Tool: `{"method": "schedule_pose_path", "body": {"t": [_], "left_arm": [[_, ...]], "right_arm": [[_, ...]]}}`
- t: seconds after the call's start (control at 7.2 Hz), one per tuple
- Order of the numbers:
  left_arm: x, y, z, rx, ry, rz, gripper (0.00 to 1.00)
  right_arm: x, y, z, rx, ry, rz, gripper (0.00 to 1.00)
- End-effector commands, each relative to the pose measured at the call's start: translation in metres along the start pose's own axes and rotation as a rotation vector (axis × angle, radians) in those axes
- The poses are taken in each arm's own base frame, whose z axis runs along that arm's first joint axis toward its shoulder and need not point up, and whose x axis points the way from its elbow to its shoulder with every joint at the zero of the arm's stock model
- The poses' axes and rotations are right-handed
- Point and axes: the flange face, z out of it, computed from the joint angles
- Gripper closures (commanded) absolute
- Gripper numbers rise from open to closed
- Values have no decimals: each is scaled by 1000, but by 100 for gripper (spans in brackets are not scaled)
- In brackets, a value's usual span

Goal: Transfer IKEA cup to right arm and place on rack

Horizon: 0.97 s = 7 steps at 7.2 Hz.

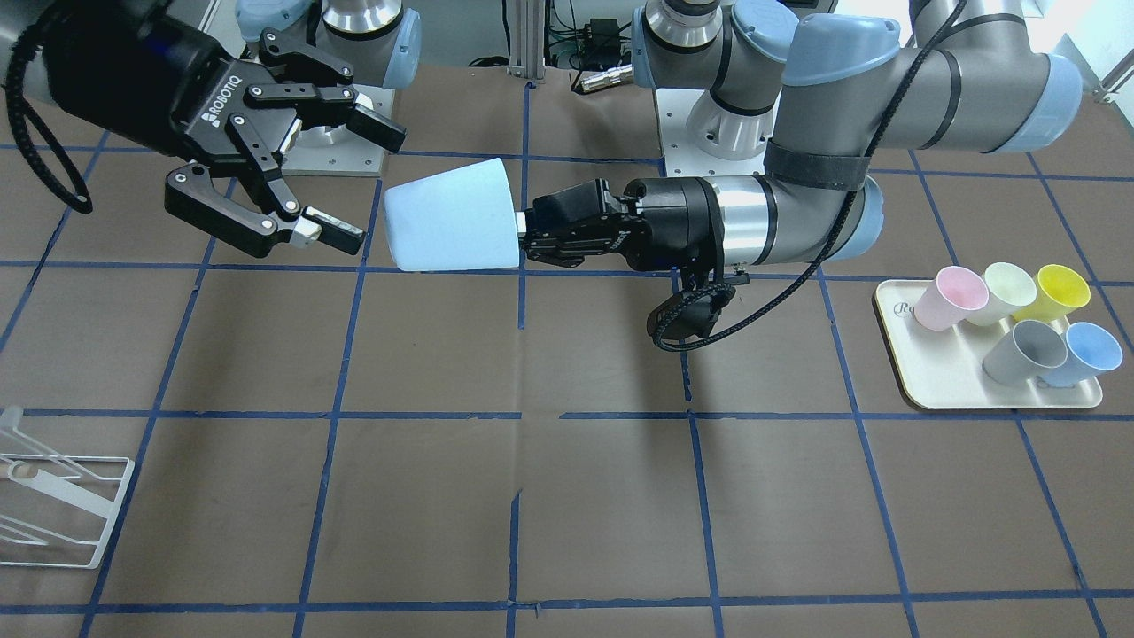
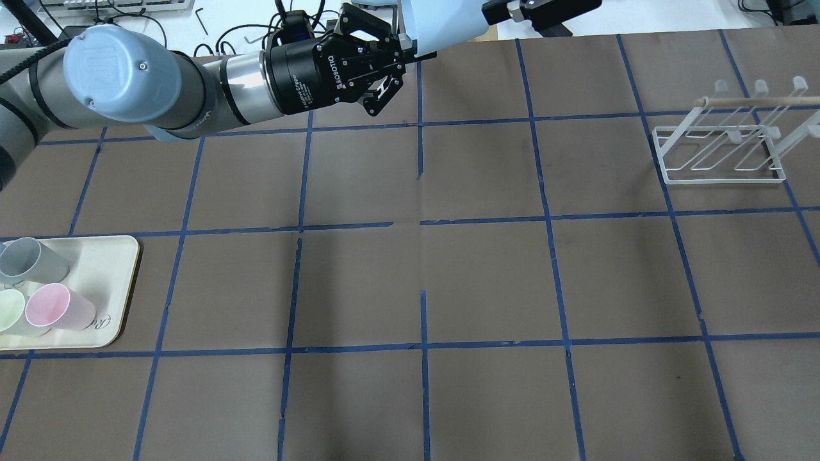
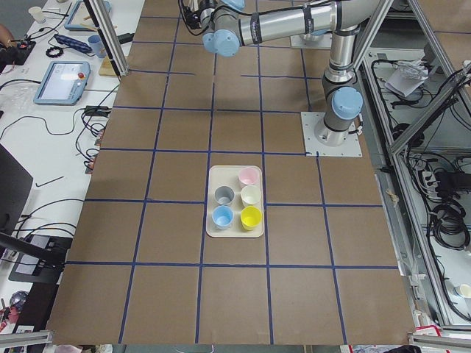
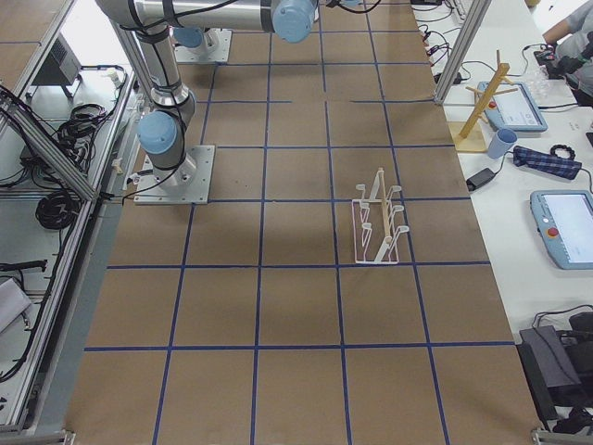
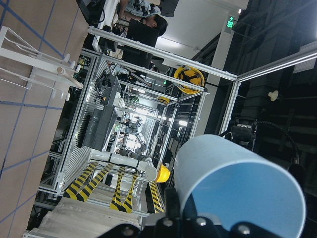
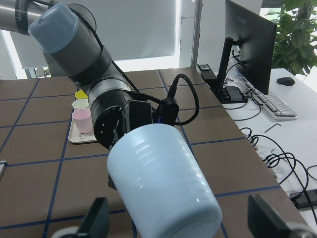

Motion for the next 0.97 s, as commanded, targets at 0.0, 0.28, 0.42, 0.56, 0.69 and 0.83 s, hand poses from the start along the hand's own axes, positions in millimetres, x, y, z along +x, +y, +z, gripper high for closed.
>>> {"method": "schedule_pose_path", "body": {"t": [0.0,0.28,0.42,0.56,0.69,0.83], "left_arm": [[1,1,0,-1,0,3,100],[2,2,0,-1,1,5,100],[2,2,0,-1,1,3,100],[3,3,0,-1,1,6,100],[4,4,0,-1,1,6,100],[5,5,0,-2,1,8,100]], "right_arm": [[-1,1,4,49,-7,-54,1],[3,10,10,48,-19,16,1],[5,9,9,46,-16,66,0],[3,10,11,46,-22,108,0],[1,10,14,47,-29,117,0],[1,16,27,45,-54,154,0]]}}
